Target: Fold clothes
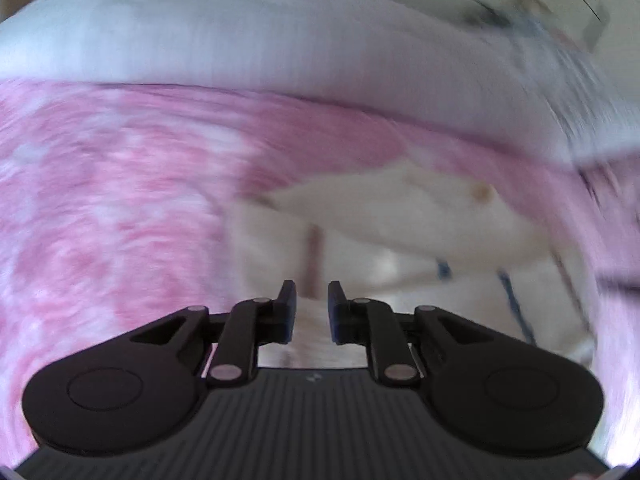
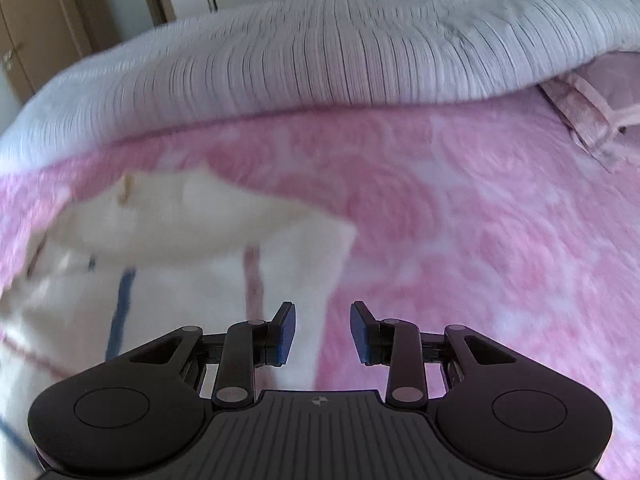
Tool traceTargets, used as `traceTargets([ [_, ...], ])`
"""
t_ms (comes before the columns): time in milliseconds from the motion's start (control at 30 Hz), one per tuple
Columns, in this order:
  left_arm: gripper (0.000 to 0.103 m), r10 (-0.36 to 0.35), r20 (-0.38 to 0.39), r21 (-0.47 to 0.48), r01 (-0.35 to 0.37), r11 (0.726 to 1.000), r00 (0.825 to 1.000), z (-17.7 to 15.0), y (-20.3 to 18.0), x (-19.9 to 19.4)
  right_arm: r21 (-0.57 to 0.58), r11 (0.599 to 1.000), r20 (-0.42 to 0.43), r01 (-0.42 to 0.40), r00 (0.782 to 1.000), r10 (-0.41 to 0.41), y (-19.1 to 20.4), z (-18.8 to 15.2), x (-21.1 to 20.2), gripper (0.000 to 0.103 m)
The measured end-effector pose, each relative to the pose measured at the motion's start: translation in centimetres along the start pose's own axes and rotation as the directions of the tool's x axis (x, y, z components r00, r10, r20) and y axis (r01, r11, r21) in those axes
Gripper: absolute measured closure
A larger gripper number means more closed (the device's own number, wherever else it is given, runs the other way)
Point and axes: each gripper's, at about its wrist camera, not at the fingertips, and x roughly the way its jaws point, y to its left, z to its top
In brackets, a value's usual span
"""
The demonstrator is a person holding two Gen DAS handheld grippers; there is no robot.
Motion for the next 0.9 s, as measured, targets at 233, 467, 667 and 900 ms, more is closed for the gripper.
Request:
traceTargets([
  [233,0.094,-0.004,-0.026,0.037,0.005,0.999,1.0,-1.1,0.7,5.1,0.027,1.0,-0.037,-0.016,0.999,0.017,-1.0,0.7,7.4,0.069],
  [467,0.094,-0.003,-0.009,0.079,0.003,0.997,1.0,-2.3,0.3,3.6,0.159,0.987,-0.009,-0.009,1.0,0.011,-1.9,0.0,4.0,0.069],
  [667,0.094,-0.021,0.018,0.14,0.018,0.99,1.0,-4.5,0.1,2.7,0.174,0.985,0.007,-0.015,1.0,0.014,0.1,-3.2,0.2,0.069],
  [900,0.09,-0.097,0.021,0.116,0.094,0.989,0.995,-6.5,1.7,-4.5,0.29,0.956,0.041,-0.052,0.998,0.041,1.5,-6.8,-4.8,0.068],
])
